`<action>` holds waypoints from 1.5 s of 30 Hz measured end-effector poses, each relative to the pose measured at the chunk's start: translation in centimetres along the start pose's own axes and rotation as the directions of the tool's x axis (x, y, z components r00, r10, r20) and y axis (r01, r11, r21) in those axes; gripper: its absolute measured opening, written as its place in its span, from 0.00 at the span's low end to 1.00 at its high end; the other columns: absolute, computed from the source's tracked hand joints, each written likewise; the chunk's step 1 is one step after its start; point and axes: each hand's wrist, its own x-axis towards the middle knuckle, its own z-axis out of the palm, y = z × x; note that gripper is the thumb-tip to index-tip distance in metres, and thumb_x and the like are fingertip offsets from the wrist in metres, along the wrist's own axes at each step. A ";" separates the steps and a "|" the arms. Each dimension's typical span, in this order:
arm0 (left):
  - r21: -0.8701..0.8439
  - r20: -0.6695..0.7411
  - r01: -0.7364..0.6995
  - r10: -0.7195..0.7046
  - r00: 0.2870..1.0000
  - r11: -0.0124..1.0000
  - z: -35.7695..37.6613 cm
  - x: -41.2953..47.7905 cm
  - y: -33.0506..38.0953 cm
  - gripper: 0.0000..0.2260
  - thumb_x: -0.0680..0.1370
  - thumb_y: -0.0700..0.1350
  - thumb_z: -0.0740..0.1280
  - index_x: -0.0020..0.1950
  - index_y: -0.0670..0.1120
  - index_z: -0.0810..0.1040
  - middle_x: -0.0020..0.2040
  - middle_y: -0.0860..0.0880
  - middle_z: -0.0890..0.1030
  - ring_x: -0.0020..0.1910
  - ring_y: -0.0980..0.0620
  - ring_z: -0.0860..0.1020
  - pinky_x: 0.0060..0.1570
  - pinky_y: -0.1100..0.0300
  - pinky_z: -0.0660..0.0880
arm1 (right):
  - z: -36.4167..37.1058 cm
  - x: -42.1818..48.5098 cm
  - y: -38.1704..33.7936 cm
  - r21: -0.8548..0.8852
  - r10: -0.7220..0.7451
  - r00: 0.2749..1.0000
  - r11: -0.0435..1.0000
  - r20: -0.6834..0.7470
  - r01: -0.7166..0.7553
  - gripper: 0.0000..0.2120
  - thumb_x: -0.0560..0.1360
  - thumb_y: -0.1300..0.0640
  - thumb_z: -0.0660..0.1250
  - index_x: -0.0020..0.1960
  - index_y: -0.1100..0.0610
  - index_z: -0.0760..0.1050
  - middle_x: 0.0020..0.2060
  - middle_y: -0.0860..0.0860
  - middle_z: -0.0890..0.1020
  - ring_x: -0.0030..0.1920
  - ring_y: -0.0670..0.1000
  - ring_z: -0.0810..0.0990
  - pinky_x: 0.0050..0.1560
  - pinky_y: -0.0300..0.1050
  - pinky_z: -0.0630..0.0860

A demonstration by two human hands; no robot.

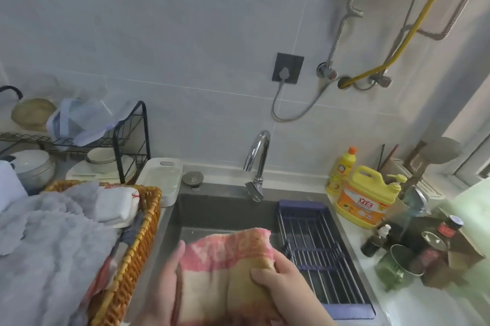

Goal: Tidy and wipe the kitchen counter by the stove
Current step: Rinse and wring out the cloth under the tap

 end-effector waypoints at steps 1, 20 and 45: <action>-0.005 0.036 0.098 -0.098 0.995 0.995 -1.3 2.0 0.0 0.18 0.77 0.35 0.66 0.27 0.31 0.80 0.72 0.34 0.66 0.35 0.47 0.85 0.37 0.53 0.77 | 0.0 1.2 -0.1 0.001 0.014 0.999 1.000 -0.031 -0.014 0.12 0.70 0.63 0.68 0.46 0.47 0.84 0.42 0.50 0.87 0.44 0.47 0.85 0.45 0.40 0.78; -0.061 -0.135 0.284 -0.289 0.948 0.957 -2.0 13.9 2.0 0.19 0.73 0.39 0.62 0.63 0.36 0.74 0.50 0.30 0.81 0.38 0.34 0.80 0.32 0.52 0.76 | -6.8 26.2 0.0 -0.350 -0.019 0.979 0.935 -0.205 -0.055 0.19 0.77 0.57 0.64 0.68 0.54 0.74 0.57 0.52 0.81 0.52 0.52 0.79 0.54 0.47 0.77; -0.122 -0.276 0.120 -0.149 0.950 0.985 -0.6 17.7 2.0 0.23 0.73 0.41 0.60 0.69 0.40 0.70 0.50 0.39 0.76 0.35 0.41 0.76 0.18 0.59 0.71 | -7.1 32.5 0.7 -0.715 -0.184 0.978 0.670 0.099 0.199 0.21 0.80 0.57 0.60 0.73 0.51 0.66 0.61 0.52 0.78 0.59 0.55 0.78 0.59 0.47 0.75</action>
